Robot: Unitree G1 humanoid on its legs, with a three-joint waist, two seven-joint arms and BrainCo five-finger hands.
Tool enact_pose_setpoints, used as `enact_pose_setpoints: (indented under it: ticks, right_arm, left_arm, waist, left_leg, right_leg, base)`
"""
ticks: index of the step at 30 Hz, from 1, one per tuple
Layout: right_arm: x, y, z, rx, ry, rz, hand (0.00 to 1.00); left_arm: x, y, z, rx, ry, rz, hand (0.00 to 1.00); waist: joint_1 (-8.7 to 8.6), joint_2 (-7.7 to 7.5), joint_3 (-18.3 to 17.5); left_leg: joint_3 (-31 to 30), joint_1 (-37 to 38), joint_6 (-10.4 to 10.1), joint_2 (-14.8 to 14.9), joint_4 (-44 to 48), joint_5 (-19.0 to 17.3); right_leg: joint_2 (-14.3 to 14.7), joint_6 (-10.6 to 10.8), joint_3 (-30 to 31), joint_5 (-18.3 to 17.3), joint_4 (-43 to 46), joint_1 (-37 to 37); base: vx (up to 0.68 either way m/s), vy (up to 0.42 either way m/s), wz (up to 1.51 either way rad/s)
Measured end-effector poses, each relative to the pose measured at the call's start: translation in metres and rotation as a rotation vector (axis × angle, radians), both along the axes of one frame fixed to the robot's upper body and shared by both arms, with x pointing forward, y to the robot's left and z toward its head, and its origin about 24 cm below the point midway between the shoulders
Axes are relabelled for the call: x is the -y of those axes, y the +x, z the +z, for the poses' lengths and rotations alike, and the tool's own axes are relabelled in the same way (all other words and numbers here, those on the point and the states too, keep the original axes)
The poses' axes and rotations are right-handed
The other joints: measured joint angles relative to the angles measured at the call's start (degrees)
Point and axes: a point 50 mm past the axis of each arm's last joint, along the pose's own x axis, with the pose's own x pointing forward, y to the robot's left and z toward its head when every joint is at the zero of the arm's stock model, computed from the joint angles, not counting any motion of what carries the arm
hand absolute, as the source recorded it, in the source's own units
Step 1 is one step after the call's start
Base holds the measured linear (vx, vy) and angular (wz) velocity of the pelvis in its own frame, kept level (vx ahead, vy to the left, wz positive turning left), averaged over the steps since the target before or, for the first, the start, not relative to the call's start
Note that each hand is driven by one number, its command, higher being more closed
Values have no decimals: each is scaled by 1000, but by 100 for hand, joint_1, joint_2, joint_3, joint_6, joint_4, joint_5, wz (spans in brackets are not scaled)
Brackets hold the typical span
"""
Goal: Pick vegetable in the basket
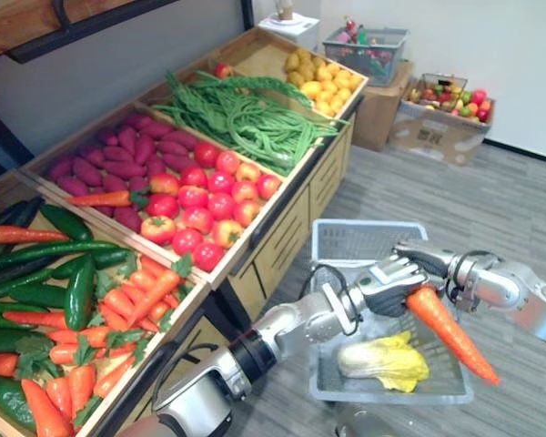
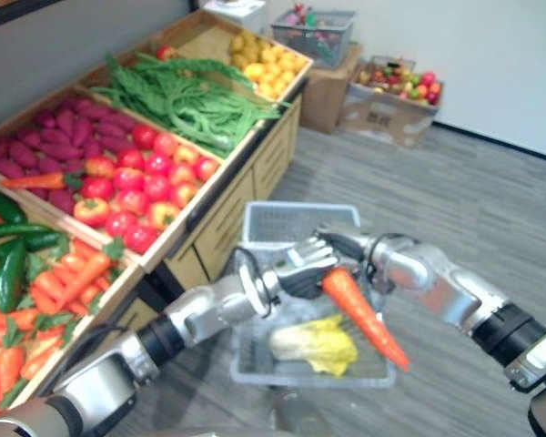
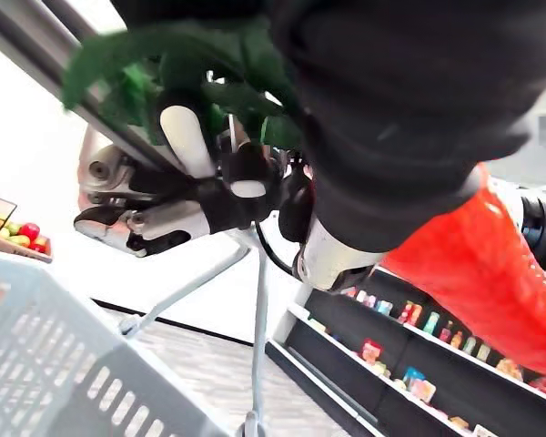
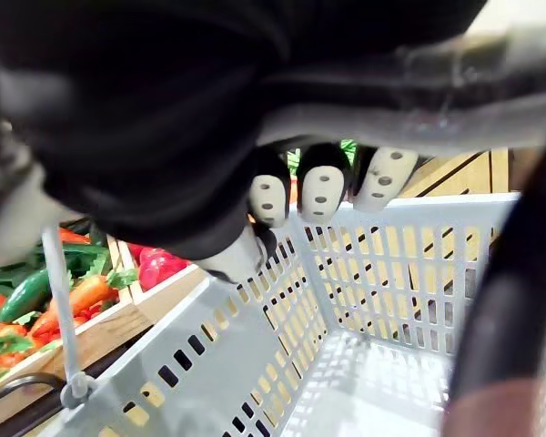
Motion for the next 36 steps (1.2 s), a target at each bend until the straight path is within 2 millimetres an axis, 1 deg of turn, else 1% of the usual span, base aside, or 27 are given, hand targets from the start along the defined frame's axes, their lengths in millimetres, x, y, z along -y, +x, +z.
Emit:
enact_pose_setpoints:
  ticks: [2, 5, 6, 8, 9, 10, 12, 13, 17, 20, 24, 30, 33, 35, 36]
  right_arm:
    - [2, 1, 0, -1, -3, -11, 100]
    - [4, 3, 2, 8, 3, -25, 100]
    - [-1, 3, 8, 18, 43, 1, 100]
    - [-9, 0, 14, 34, 67, 43, 100]
    - [-18, -5, 14, 32, 85, 89, 100]
    - [-22, -6, 14, 23, 118, 100, 100]
    - [-25, -9, 10, 10, 132, 112, 100]
    - [-29, -9, 12, 14, 150, 129, 100]
    - [-31, -10, 15, 26, 160, 141, 100]
    - [-34, -10, 14, 26, 172, 146, 100]
    - [-35, -10, 14, 25, 176, 146, 100]
    - [-37, -9, 12, 20, 196, 136, 100]
    - [-25, -9, 11, 39, 235, 71, 100]
    - [-13, -6, 4, 41, 279, -12, 100]
    - [-9, -7, 1, 38, 285, -34, 100]
  left_arm:
    - [-1, -1, -5, -10, 12, 6, 0]
    - [-5, -1, -20, -36, 71, 21, 0]
    - [-15, 8, -40, -89, 161, 89, 0]
    - [-32, 21, -60, -153, 252, 198, 0]
    - [-48, 29, -67, -179, 301, 272, 0]
    - [-61, 35, -70, -184, 332, 321, 0]
    - [-64, 37, -69, -181, 329, 336, 0]
    - [-68, 39, -70, -187, 335, 352, 0]
    - [-83, 43, -76, -199, 377, 391, 0]
    - [-89, 44, -77, -199, 390, 403, 0]
    - [-90, 45, -80, -213, 404, 416, 0]
    - [-93, 47, -77, -213, 387, 441, 0]
    - [-78, 43, -58, -159, 321, 388, 0]
    - [-58, 33, -33, -105, 223, 293, 0]
    - [-52, 29, -26, -87, 195, 261, 0]
  waist:
    - [-2, -1, 0]
    - [-3, -10, 7]
    - [-23, -17, 12]
    - [-61, -38, 33]
    - [-83, -89, 85]
    - [-90, -139, 120]
    - [-33, -145, 124]
    - [-30, -140, 122]
    - [-15, -141, 122]
    - [-9, -141, 122]
    - [-11, -140, 122]
    - [-2, -140, 123]
    - [25, -148, 127]
    - [80, -148, 127]
    - [107, -150, 129]
  left_leg:
    - [-2, 0, -1, 3, -2, 1]
    - [-14, -3, 0, 7, -2, 3]
    - [-20, -2, 1, 9, -3, 12]
    - [-26, -1, 2, 11, -3, 25]
    - [-48, -16, -5, 15, 0, 29]
    - [-42, -22, -12, 15, 2, 24]
    - [-56, -31, -14, 24, 1, 22]
    - [-76, -43, -16, 37, 2, 20]
    - [-193, -108, -15, 58, 13, 20]
    - [-189, -102, -14, 40, -6, 20]
    - [-188, -99, -13, -2, -16, 21]
    - [-234, -131, 18, -29, -37, 3]
    - [-504, -311, 63, -55, -103, 30]
    - [-750, -372, 109, -66, -122, 59]
    - [-844, -404, 115, -70, -118, 61]
  right_leg:
    - [0, -1, -5, 0, 0, 0]
    - [-3, -1, -16, 0, 4, 3]
    - [-2, -1, -21, 0, 13, 4]
    - [2, -1, -26, 0, 26, 1]
    - [-9, -16, -62, -52, 32, -6]
    - [-24, -51, -119, -92, 17, -21]
    - [-72, -49, -266, -85, -22, -22]
    - [-85, -21, -325, -64, -28, -22]
    - [-110, -55, -427, -31, -19, -29]
    - [-119, -55, -451, -30, -10, -29]
    - [-154, -54, -464, -30, -3, -28]
    - [-221, -50, -532, -35, -5, -15]
    - [-344, -51, -767, -37, -5, 1]
    - [-468, -53, -991, -39, -12, 100]
    - [-500, -53, -1053, -40, -13, 120]
  base:
    - [0, 0, 0]
    - [0, 0, 0]
    - [0, 0, 0]
    - [-35, -33, 2]
    - [-57, -47, 2]
    - [-63, -50, 3]
    - [-37, -32, 4]
    - [-11, -21, 9]
    - [10, -14, 12]
    - [0, 0, 0]
    - [0, 0, 0]
    - [-53, -31, 8]
    - [-87, -69, 41]
    - [-118, -76, 55]
    - [-94, -45, 56]
